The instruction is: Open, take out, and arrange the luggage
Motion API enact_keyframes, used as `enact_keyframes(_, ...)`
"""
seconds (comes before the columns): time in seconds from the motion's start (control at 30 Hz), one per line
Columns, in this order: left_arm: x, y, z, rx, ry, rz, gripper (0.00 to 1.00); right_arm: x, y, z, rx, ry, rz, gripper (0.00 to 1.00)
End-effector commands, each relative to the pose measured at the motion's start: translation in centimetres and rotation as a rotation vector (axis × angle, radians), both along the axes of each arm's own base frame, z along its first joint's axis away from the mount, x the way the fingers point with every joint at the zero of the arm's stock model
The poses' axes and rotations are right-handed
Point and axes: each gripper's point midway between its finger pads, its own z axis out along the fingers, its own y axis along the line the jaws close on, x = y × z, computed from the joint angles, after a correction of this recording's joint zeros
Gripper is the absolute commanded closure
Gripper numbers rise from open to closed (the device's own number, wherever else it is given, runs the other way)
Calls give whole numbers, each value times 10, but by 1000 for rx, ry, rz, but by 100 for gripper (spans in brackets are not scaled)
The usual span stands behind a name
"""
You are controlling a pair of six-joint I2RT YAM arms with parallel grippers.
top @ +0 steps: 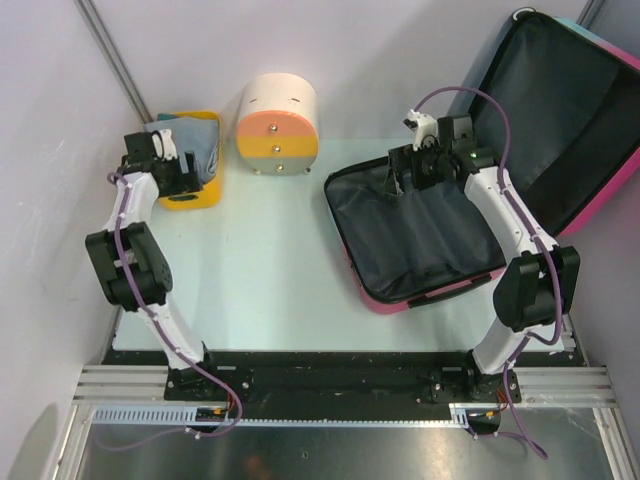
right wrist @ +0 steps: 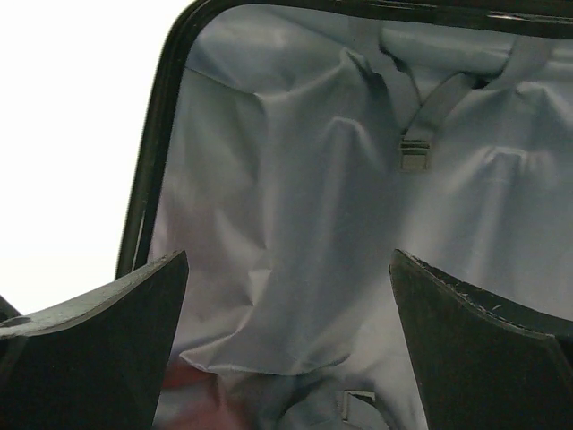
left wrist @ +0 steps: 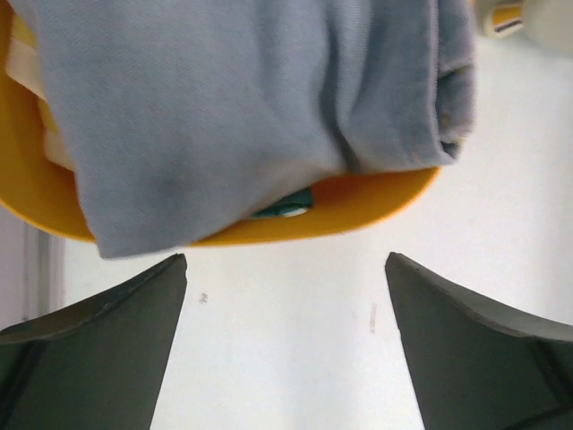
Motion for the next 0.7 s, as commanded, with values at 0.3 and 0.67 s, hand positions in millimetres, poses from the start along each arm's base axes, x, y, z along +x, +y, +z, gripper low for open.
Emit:
enact_keyframes(0.3,-72,-94,203,-92,-476,-338,0,24,-98,84,80,-252,-296,0)
enact_keyframes(0.67,-127,-244,93,13,-135,-594,0,-32,-126,22,-33,-169,-314,0)
